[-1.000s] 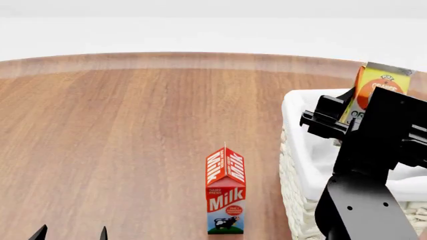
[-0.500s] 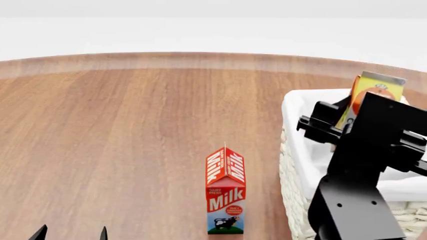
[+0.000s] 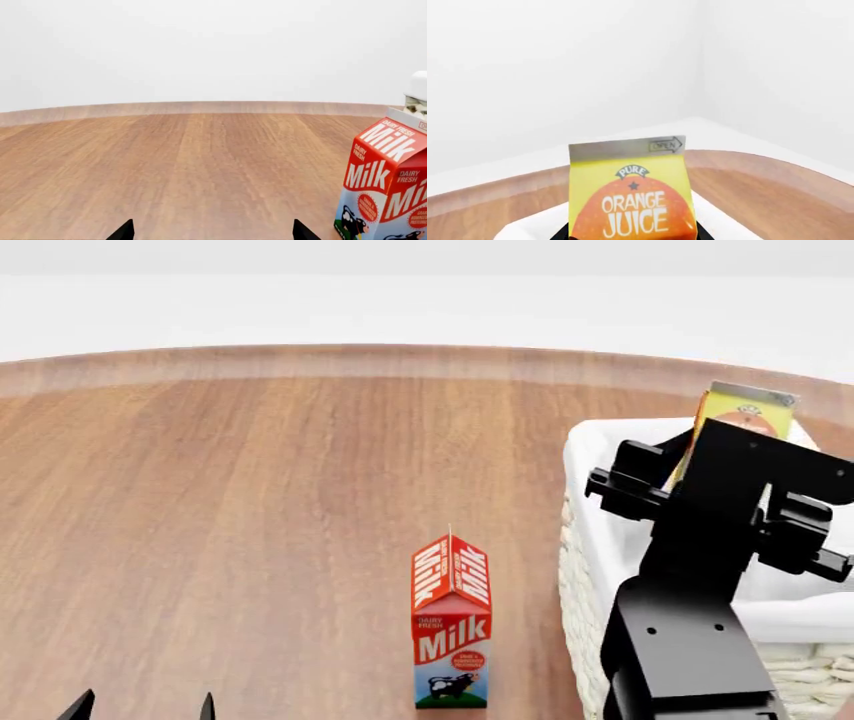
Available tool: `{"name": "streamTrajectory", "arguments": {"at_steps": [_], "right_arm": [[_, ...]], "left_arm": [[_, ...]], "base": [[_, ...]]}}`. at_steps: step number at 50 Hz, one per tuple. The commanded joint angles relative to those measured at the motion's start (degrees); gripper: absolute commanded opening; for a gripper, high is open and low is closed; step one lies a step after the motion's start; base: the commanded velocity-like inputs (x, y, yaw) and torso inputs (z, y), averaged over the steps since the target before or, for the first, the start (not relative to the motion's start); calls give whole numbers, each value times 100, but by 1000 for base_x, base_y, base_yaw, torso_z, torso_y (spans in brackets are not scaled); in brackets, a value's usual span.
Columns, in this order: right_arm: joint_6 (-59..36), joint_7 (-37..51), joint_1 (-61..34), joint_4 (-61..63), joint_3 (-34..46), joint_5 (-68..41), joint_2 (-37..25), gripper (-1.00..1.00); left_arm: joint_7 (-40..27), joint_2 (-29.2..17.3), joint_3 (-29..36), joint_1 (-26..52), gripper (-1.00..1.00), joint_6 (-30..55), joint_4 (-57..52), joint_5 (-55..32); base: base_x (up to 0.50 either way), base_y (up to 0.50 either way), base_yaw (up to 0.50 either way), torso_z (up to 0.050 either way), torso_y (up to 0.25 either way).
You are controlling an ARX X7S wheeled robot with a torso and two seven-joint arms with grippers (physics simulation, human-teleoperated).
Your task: Pick up the orange juice, and put it in the basket.
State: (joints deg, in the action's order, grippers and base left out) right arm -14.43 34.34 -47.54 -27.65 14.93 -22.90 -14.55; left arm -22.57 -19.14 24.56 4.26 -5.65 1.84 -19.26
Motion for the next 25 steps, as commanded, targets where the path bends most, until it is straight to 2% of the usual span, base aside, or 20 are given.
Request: {"name": "streamTrajectory", "arguments": {"at_steps": [1, 25], "right_arm": [[229, -28, -276, -457, 126, 477, 87, -100], [921, -148, -744, -1744, 217, 680, 299, -100]], "left_arm": [[-9, -8, 12, 4, 100, -5, 2, -8], [-28, -23, 36, 12, 100, -14, 5, -24]], "base": [[0, 0, 0, 0, 0], [0, 0, 0, 0, 1]]}}
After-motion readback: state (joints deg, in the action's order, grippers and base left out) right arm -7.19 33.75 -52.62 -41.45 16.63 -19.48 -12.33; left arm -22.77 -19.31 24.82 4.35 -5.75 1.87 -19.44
